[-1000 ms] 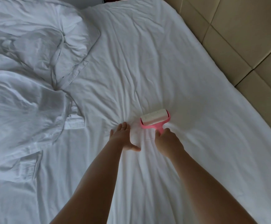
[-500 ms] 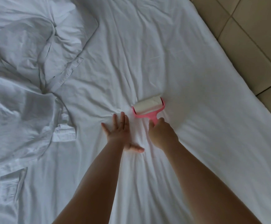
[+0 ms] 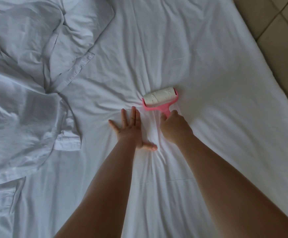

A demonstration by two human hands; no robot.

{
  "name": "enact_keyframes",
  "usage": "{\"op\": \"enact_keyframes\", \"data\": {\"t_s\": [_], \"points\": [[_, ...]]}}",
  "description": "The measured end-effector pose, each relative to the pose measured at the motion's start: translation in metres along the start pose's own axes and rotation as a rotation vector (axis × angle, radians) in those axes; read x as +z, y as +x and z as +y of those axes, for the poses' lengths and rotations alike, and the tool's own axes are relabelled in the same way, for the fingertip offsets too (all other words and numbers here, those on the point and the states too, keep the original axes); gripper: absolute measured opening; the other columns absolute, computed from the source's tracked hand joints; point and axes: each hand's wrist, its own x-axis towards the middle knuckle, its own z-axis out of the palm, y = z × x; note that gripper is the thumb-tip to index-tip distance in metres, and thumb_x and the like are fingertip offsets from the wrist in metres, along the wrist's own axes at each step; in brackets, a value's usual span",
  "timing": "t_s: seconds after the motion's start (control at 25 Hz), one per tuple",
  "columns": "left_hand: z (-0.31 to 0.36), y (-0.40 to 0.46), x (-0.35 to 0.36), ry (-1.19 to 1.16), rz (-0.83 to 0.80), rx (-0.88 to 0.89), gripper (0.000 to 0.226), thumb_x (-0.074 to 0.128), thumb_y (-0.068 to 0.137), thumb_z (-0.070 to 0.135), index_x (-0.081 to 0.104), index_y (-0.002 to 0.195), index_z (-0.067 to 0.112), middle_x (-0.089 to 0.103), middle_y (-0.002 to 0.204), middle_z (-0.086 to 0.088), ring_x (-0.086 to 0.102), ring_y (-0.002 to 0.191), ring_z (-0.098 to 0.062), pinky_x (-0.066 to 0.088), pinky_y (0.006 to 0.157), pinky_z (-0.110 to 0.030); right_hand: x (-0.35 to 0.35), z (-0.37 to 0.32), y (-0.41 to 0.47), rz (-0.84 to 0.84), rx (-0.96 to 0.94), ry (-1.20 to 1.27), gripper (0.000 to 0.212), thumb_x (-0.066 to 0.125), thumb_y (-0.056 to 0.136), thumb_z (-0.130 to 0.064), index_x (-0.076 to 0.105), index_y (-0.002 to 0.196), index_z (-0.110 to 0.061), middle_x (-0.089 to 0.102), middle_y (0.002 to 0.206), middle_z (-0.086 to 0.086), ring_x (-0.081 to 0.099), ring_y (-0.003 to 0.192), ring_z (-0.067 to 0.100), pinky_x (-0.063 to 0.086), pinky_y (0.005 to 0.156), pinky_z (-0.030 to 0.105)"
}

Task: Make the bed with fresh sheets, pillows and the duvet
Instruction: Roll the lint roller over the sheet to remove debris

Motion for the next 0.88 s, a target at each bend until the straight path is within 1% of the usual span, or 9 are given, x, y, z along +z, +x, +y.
{"op": "enact_keyframes", "data": {"t_s": [0.16, 0.28, 0.4, 0.48, 0.56, 0.64, 0.68, 0.76, 0.88], "points": [[-0.008, -0.006, -0.003, -0.021, 0.014, 0.041, 0.144, 0.056, 0.054, 0.088, -0.027, 0.146, 0.013, -0.037, 0.151, 0.002, -0.034, 0.138, -0.031, -0.004, 0.103, -0.075, -0.004, 0.002, -0.016, 0.003, 0.016, -0.008, 0.047, 0.025, 0.102, -0.041, 0.045, 0.121, -0.003, 0.056, 0.113, 0.012, 0.055, 0.098, 0.026, 0.037, 0.076, 0.031], [-0.014, -0.018, 0.000, -0.009, 0.001, 0.067, 0.142, 0.061, 0.056, 0.084, -0.023, 0.148, 0.015, -0.032, 0.154, 0.002, -0.029, 0.141, -0.028, -0.001, 0.108, -0.070, -0.004, 0.010, -0.039, 0.003, 0.043, -0.008, 0.048, 0.025, 0.102, -0.042, 0.045, 0.121, -0.003, 0.057, 0.113, 0.013, 0.056, 0.103, 0.029, 0.038, 0.077, 0.031], [-0.009, -0.044, 0.011, -0.038, -0.020, 0.113, 0.139, 0.069, 0.059, 0.075, -0.018, 0.150, 0.015, -0.028, 0.156, 0.002, -0.026, 0.143, -0.024, 0.000, 0.110, -0.067, 0.002, 0.023, -0.077, 0.009, 0.101, 0.008, 0.047, 0.026, 0.102, -0.041, 0.045, 0.121, -0.003, 0.057, 0.115, 0.014, 0.056, 0.106, 0.030, 0.038, 0.078, 0.032], [-0.010, -0.067, 0.025, -0.037, -0.034, 0.153, 0.137, 0.073, 0.061, 0.069, -0.016, 0.150, 0.015, -0.027, 0.156, 0.002, -0.024, 0.144, -0.022, 0.003, 0.112, -0.064, 0.007, 0.033, -0.106, 0.015, 0.133, 0.013, 0.047, 0.027, 0.102, -0.040, 0.047, 0.120, -0.002, 0.057, 0.116, 0.015, 0.056, 0.110, 0.031, 0.040, 0.083, 0.033], [-0.019, -0.095, 0.040, -0.015, -0.049, 0.187, 0.135, 0.076, 0.063, 0.063, -0.016, 0.150, 0.014, -0.026, 0.156, 0.002, -0.021, 0.145, -0.021, 0.007, 0.114, -0.061, 0.011, 0.042, -0.139, 0.031, 0.172, 0.018, 0.047, 0.027, 0.101, -0.039, 0.050, 0.116, -0.001, 0.059, 0.110, 0.015, 0.058, 0.105, 0.032, 0.044, 0.085, 0.036], [-0.032, -0.121, 0.055, 0.015, -0.050, 0.218, 0.131, 0.076, 0.066, 0.058, -0.014, 0.150, 0.013, -0.023, 0.157, 0.002, -0.017, 0.146, -0.019, 0.010, 0.116, -0.057, 0.016, 0.049, -0.167, 0.069, 0.203, 0.015, 0.048, 0.026, 0.101, -0.038, 0.055, 0.112, -0.001, 0.058, 0.097, 0.010, 0.058, 0.093, 0.029, 0.046, 0.080, 0.035], [-0.039, -0.132, 0.062, 0.017, -0.050, 0.227, 0.128, 0.075, 0.069, 0.056, -0.013, 0.151, 0.013, -0.022, 0.158, 0.001, -0.015, 0.146, -0.018, 0.010, 0.116, -0.055, 0.018, 0.050, -0.181, 0.092, 0.219, 0.015, 0.048, 0.026, 0.101, -0.038, 0.055, 0.112, -0.001, 0.057, 0.094, 0.009, 0.057, 0.090, 0.027, 0.045, 0.076, 0.033], [-0.055, -0.156, 0.075, 0.009, -0.041, 0.233, 0.120, 0.072, 0.074, 0.054, -0.010, 0.151, 0.013, -0.018, 0.159, 0.002, -0.012, 0.147, -0.015, 0.009, 0.117, -0.053, 0.024, 0.041, -0.211, 0.122, 0.229, 0.034, 0.048, 0.027, 0.101, -0.038, 0.055, 0.114, -0.003, 0.060, 0.099, 0.010, 0.057, 0.091, 0.027, 0.041, 0.073, 0.030], [-0.083, -0.189, 0.096, 0.002, -0.066, 0.214, 0.111, 0.068, 0.080, 0.052, -0.006, 0.152, 0.012, -0.014, 0.160, 0.002, -0.008, 0.147, -0.015, 0.009, 0.117, -0.053, 0.042, 0.017, -0.250, 0.112, 0.193, 0.040, 0.048, 0.028, 0.100, -0.040, 0.054, 0.117, -0.003, 0.062, 0.108, 0.013, 0.059, 0.098, 0.029, 0.041, 0.074, 0.030]]}}
